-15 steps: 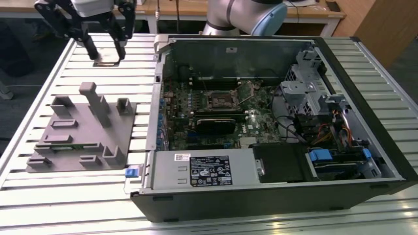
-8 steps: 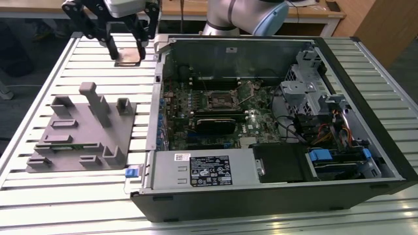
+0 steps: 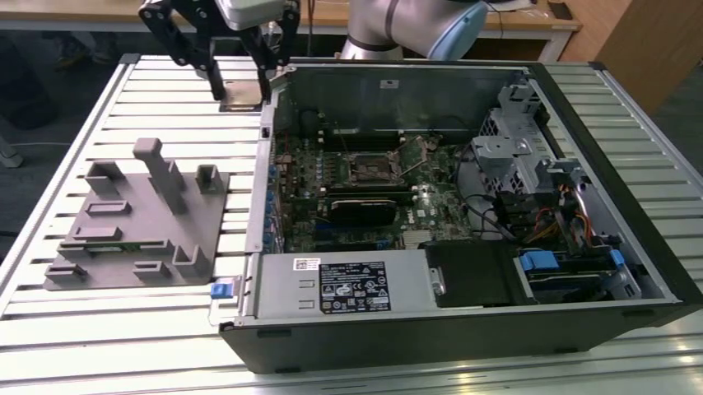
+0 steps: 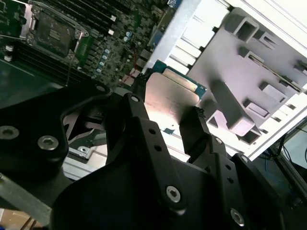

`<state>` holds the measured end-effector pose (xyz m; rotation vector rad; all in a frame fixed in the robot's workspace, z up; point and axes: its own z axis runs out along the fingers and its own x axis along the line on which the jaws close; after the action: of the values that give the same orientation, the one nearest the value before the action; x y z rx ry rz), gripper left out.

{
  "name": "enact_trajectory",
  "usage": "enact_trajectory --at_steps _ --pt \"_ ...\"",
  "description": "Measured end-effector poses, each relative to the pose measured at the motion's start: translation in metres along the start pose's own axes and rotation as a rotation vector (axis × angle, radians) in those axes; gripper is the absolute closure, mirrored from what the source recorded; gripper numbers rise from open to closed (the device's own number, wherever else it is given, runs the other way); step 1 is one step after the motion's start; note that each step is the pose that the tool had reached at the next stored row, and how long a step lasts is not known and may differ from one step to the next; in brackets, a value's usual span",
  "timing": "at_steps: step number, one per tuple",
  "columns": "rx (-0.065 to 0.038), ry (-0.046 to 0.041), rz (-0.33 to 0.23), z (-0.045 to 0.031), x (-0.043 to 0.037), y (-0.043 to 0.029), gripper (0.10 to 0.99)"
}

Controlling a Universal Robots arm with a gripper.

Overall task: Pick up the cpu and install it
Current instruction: 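Pick up the cpu and move it towards the insertion slot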

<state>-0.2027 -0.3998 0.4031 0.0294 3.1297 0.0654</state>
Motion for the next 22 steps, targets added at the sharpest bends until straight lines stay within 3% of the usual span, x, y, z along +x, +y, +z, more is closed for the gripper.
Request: enact_trajectory --at_steps 18,22 --pt "0.000 -0.0001 0.000 0.0008 -0.0489 0.0018 0.553" --pt "0.000 -0.0001 0.000 0.0012 -0.0627 0.0025 0.553"
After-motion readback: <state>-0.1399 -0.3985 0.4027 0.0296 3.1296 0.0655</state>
